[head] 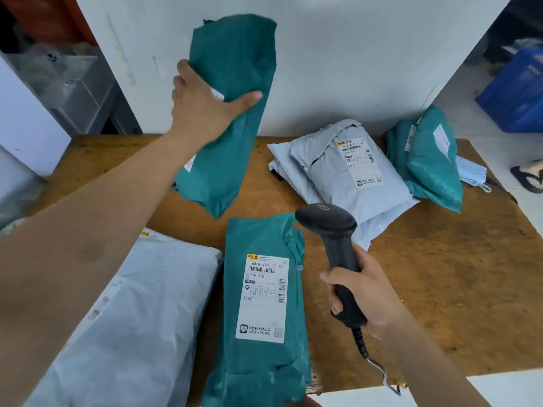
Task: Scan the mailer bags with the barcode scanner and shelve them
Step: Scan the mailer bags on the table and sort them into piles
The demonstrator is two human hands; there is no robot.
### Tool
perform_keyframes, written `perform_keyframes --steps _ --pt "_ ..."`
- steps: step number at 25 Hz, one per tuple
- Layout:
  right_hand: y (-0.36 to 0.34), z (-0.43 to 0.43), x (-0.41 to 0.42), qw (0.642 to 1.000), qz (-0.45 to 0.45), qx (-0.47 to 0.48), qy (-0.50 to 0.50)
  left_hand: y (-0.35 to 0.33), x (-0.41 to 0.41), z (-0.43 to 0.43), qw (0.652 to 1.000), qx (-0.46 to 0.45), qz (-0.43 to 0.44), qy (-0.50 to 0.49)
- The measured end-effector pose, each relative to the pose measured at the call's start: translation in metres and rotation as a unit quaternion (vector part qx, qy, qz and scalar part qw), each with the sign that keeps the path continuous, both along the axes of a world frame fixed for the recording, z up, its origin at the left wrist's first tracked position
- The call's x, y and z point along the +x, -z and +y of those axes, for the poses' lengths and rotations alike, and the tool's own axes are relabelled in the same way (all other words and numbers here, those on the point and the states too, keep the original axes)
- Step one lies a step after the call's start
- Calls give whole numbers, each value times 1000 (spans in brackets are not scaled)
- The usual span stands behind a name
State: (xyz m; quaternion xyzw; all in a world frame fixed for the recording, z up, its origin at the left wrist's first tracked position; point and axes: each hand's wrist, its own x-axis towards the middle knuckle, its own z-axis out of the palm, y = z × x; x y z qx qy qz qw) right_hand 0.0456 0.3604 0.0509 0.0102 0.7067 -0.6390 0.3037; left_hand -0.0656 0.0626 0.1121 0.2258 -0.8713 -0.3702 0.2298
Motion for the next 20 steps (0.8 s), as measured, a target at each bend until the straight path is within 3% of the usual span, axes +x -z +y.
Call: perform_keyframes --steps 2,6,11,16,20 --pt "-11 10 9 999 16 -12 36 -32 2 10 997 76 23 17" --pt "-28 37 32 993 38 -53 94 -65 15 58 974 199 -54 94" --pt "-32 78 55 986 53 -82 134 -10 38 164 925 310 -163 149" --pt "-28 137 58 978 29 -98 181 49 46 239 927 269 -223 138" --pt "-23 182 57 984 -21 -84 154 96 68 287 925 242 -283 71"
